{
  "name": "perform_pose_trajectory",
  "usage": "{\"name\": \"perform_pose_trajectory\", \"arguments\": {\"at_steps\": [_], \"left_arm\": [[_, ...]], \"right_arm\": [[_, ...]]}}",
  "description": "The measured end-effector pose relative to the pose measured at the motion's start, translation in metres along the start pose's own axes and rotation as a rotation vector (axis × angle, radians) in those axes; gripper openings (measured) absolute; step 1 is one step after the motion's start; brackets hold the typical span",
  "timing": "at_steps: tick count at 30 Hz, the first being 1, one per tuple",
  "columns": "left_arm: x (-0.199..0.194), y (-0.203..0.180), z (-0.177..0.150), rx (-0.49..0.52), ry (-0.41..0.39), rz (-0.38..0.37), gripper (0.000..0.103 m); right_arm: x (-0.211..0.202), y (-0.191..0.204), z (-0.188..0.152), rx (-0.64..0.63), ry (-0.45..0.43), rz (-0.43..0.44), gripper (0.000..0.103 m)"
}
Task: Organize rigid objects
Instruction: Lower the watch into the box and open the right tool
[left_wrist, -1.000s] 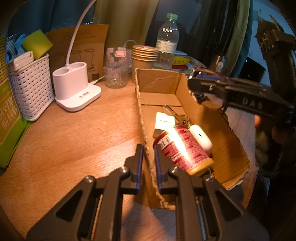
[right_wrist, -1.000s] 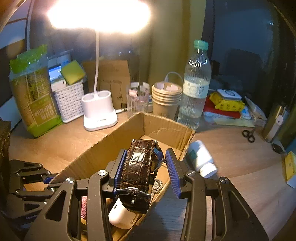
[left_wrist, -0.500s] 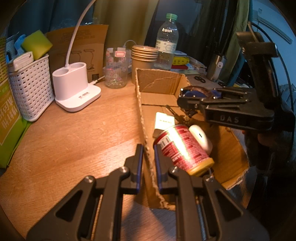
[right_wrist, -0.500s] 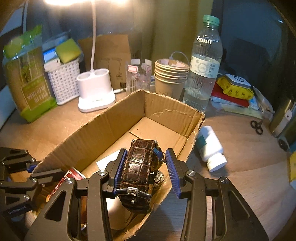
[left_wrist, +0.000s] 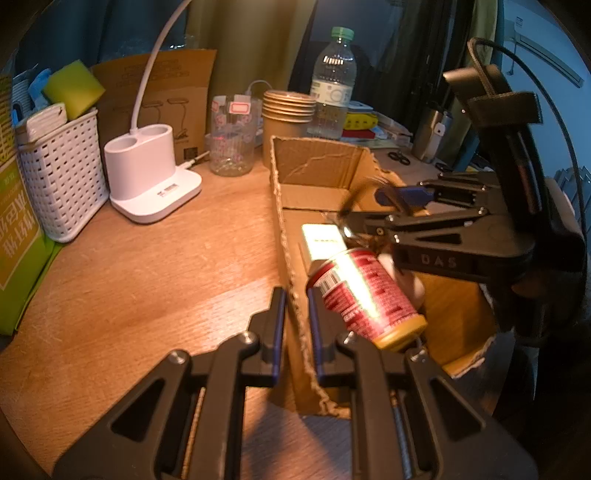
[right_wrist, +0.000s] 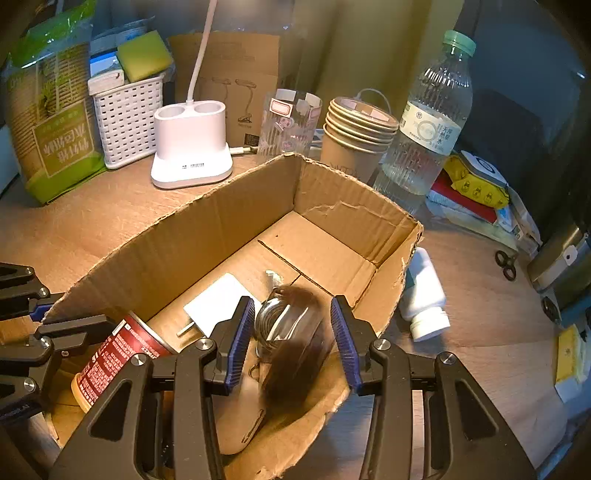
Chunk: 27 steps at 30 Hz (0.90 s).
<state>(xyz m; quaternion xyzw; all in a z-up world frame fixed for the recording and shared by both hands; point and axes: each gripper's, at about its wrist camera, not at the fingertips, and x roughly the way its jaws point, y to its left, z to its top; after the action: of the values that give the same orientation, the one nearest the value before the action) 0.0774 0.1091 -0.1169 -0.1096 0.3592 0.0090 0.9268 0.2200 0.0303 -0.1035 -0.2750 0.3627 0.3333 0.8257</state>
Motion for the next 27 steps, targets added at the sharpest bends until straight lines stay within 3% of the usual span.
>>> {"name": "perform_pose_trajectory", "arguments": {"at_steps": [8,27], "left_arm": [[0.000,-0.001,0.000,-0.001,0.000,-0.001,0.014],[0.000,-0.001,0.000,0.000,0.000,0.000,0.014]], "right_arm": [[-0.004,0.001,0.001,0.007,-0.006,0.008,0.045],[-0.043,-0.016,-0.001,0.095,-0.123,-0.012,0.047]]}}
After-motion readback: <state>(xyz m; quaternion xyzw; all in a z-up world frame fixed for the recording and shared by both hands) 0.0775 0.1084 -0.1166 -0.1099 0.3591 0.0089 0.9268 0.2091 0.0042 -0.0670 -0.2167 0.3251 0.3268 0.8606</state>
